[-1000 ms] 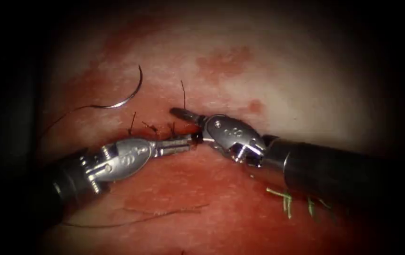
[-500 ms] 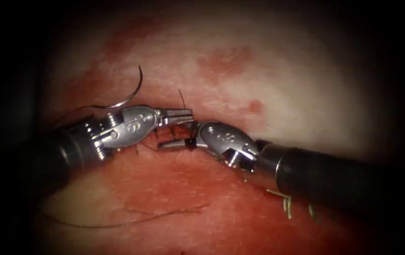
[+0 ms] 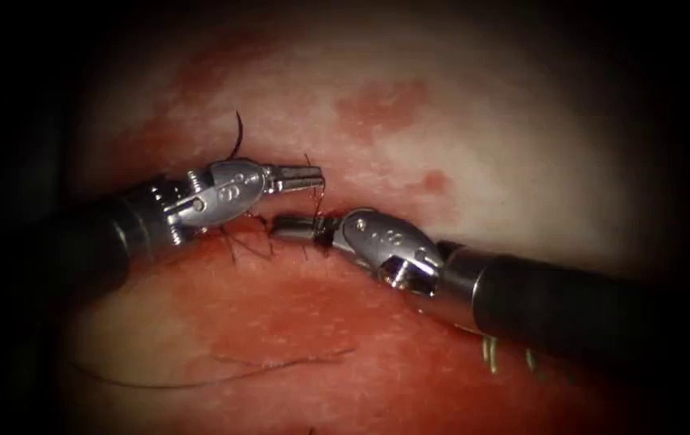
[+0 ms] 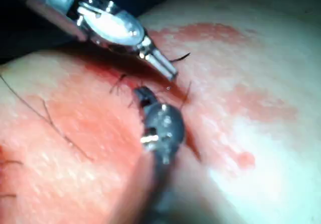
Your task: Wound Closure
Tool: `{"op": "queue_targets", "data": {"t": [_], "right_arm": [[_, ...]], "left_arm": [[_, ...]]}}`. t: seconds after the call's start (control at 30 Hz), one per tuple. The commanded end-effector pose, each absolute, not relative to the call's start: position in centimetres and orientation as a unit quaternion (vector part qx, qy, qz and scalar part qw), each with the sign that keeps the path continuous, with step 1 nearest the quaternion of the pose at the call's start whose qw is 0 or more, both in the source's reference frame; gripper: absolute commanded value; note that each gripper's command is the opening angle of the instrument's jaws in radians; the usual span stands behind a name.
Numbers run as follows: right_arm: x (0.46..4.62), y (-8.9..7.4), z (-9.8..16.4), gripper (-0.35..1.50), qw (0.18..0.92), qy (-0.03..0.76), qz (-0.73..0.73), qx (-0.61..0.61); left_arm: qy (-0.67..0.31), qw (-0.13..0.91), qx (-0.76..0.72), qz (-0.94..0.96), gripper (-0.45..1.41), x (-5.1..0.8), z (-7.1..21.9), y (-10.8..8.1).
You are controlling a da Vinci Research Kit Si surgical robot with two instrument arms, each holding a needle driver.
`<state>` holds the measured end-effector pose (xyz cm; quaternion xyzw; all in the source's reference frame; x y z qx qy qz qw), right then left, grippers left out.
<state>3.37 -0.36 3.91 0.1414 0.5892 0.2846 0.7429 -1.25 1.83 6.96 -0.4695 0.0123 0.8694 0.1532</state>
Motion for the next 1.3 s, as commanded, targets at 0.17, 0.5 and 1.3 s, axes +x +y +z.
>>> {"op": "queue_targets", "data": {"t": [0.17,0.5,1.3], "right_arm": [[3.42,-0.34,3.93,-0.05,0.733,0.601,0.287,0.137],[3.36,-0.33,3.92,-0.05,0.692,0.643,0.297,0.142],[3.17,-0.22,3.98,-0.10,0.639,0.662,0.371,0.120]], "left_arm": [[0.005,0.149,-0.463,0.874,-0.45,-1.28,7.22,1.81],[-0.005,0.149,-0.460,0.875,-0.45,-1.15,7.38,1.68],[0.000,0.151,-0.456,0.877,-0.45,-1.13,7.36,1.43]]}}
